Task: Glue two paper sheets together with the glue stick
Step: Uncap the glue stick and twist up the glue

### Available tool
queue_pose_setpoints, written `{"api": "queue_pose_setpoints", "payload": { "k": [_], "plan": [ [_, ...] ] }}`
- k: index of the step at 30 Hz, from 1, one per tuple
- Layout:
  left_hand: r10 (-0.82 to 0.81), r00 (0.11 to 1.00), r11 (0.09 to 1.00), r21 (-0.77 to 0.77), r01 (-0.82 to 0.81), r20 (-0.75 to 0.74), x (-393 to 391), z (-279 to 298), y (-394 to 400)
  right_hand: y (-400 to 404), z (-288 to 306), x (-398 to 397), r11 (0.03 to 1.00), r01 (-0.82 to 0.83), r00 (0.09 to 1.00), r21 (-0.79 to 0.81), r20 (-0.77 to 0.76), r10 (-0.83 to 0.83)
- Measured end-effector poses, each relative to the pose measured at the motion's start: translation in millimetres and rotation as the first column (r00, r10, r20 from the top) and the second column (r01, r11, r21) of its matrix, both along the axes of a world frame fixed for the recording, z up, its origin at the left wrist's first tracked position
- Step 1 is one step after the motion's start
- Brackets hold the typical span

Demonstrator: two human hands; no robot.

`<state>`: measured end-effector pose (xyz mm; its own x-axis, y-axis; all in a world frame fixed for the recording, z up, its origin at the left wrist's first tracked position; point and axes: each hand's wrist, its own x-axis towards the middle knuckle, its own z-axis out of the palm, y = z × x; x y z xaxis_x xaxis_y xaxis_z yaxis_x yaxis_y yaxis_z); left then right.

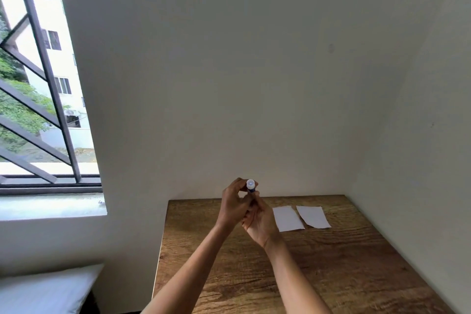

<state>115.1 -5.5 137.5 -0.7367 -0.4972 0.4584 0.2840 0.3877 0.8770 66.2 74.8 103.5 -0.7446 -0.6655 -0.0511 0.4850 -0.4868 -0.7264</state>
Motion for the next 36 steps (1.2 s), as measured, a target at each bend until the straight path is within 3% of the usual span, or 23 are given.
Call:
{"api": "queue_pose_setpoints", "payload": {
  "k": [8, 14, 20, 26, 32, 36],
  "plan": [
    [0.015, 1.0, 1.0, -0.018, -0.015, -0.002, -7, -5, -4, -1, -6, -3, 0.998, -0.027, 0.999, -0.052, -0.029, 0.025],
    [0.022, 1.0, 1.0, 0.006, -0.022, 0.022, -14, -10, 4, -5, -4, -5, 0.988, 0.064, 0.993, 0.14, -0.112, -0.048],
    [0.052, 0.998, 0.998, 0.031, -0.052, 0.024, -13, -14, -5, 1, -9, -7, 0.996, -0.074, 0.996, -0.055, -0.056, 0.071],
    [0.039, 0.999, 0.997, 0.071, -0.041, 0.029, -13, -18, 2, 3, -9, -7, 0.978, 0.003, 0.992, 0.209, -0.127, 0.024],
    [0.068, 0.997, 0.995, 0.071, -0.069, 0.022, -15, -17, -3, 7, -17, -6, 0.998, -0.064, 0.996, 0.027, -0.066, 0.066],
    [0.05, 0.998, 0.998, 0.04, -0.051, 0.025, -17, -16, 1, 2, -12, -9, 0.993, 0.018, 0.998, 0.113, -0.06, -0.011]
  ]
}}
